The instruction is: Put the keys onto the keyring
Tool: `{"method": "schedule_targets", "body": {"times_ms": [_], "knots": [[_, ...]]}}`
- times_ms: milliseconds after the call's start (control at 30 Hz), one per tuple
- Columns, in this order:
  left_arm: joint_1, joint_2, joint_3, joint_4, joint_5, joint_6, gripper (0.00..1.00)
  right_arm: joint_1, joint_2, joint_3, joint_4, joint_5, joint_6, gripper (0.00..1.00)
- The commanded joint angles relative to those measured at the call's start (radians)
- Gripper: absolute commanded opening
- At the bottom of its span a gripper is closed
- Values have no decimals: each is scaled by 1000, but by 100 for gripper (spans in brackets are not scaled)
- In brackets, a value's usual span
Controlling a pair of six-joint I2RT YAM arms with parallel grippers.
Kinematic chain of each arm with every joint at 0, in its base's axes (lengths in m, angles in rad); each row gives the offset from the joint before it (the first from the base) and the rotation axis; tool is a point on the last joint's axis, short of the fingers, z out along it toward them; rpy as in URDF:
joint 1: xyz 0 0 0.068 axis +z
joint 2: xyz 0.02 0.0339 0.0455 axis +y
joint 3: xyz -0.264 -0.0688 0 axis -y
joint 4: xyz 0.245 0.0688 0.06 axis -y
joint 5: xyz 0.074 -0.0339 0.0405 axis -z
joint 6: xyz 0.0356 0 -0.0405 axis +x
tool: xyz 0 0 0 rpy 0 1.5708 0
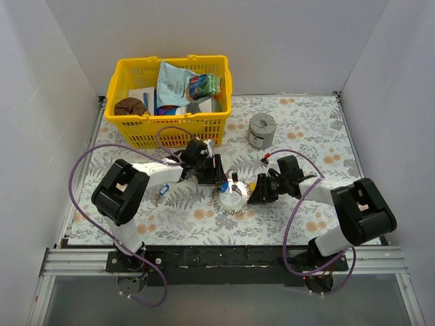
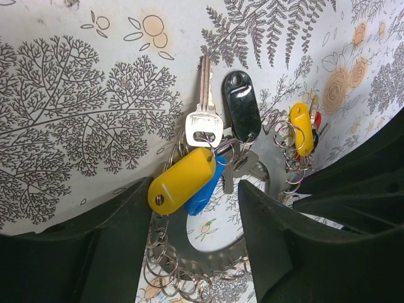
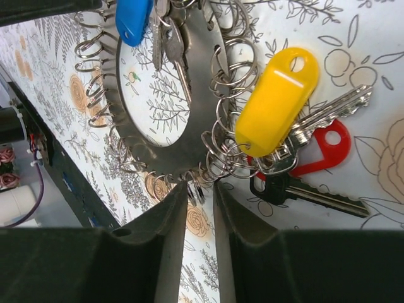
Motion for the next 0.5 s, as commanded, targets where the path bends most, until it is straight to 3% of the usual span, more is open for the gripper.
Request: {"method": "schedule_targets", "body": {"times_ms": [0,67,200,467], "knots": [[3,-47,-35,-34,-11,2,55,3,28,23,22,44,1,28],[3,-53,-41,-32,-9,0,56,3,30,29,19,51,1,24],[1,-58,-46,-34,-7,0,56,3,28,29,28,45,3,1],[3,-77,-61,-9,20,8,56,3,-59,-13,97,46,-2,1]]}}
